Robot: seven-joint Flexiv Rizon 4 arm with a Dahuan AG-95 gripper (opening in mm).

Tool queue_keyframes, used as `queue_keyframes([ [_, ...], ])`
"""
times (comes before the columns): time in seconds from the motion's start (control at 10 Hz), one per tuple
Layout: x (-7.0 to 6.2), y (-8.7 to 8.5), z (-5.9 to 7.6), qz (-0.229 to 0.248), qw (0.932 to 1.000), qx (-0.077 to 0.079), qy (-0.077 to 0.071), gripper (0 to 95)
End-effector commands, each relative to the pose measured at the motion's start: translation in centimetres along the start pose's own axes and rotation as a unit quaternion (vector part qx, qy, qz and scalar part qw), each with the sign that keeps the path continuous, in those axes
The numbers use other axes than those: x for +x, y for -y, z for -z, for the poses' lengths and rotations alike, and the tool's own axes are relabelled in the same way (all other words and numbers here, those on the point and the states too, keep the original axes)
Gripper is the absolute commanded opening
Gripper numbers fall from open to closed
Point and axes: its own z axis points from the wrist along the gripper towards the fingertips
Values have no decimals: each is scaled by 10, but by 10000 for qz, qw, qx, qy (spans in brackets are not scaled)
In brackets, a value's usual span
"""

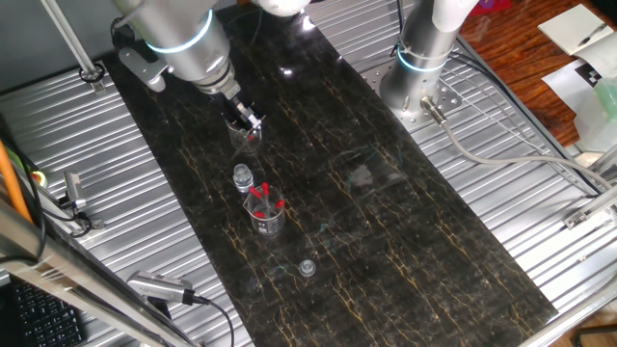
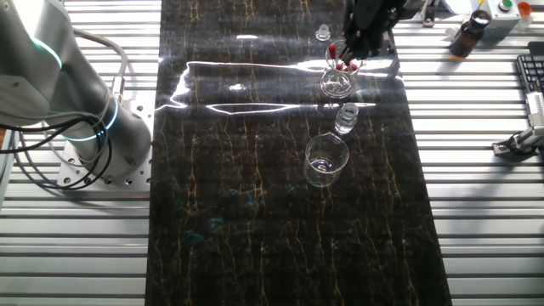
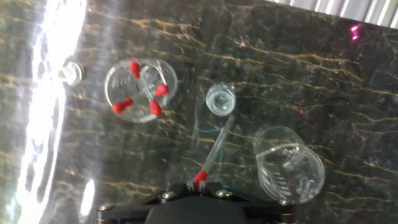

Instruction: Transfer liquid using a dropper

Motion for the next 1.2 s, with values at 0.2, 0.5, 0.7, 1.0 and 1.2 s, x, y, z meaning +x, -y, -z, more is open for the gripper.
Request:
queue_keyframes([
  [0.2,1,1,-1,205,9998,5,-1,0],
  [0.5,1,1,-1,291,9996,-2,35,0],
  [0.7,1,1,-1,322,9995,12,30,0],
  [1.0,1,1,-1,390,9991,-133,28,0],
  [1.2,2,-9,4,391,9990,-188,-85,0],
])
